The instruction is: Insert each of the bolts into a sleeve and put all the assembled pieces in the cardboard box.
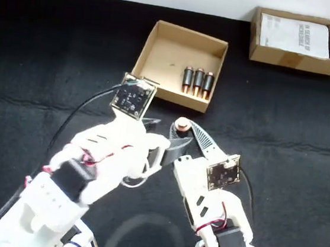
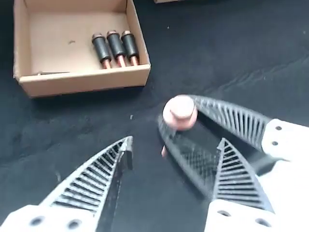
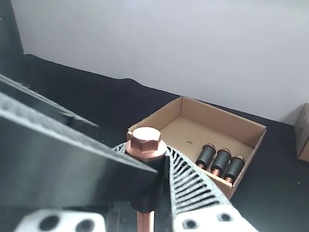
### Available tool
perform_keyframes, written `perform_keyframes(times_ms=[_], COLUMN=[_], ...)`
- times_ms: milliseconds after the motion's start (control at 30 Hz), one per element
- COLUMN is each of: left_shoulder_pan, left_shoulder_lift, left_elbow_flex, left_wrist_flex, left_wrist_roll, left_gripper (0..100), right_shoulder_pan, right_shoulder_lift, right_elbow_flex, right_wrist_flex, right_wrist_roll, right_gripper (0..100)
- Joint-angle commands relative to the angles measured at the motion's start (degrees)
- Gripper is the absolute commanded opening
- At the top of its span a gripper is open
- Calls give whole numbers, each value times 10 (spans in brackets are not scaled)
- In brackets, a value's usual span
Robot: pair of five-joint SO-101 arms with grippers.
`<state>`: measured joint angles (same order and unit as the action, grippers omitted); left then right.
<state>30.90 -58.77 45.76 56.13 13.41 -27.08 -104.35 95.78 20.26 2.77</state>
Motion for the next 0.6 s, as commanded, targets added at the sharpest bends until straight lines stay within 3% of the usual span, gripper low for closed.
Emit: perform_keyframes(times_ms=[0, 267, 433, 567], left_shoulder_pan=[7, 41, -13, -111], left_shoulder_lift=[-55, -208, -273, -319], left_elbow_flex=[-77, -141, -107, -15], left_wrist_flex=[61, 93, 125, 141], left_wrist_roll=[1, 0, 0, -1], left_gripper=[260, 3, 9, 10], right_shoulder_pan=[26, 32, 51, 52], right_shoulder_lift=[-4, -4, -3, -3], right_elbow_flex=[49, 44, 22, -57], right_wrist_flex=[-1, 0, 12, 92], right_wrist_roll=[-4, -4, -8, -8], right_gripper=[7, 7, 7, 7])
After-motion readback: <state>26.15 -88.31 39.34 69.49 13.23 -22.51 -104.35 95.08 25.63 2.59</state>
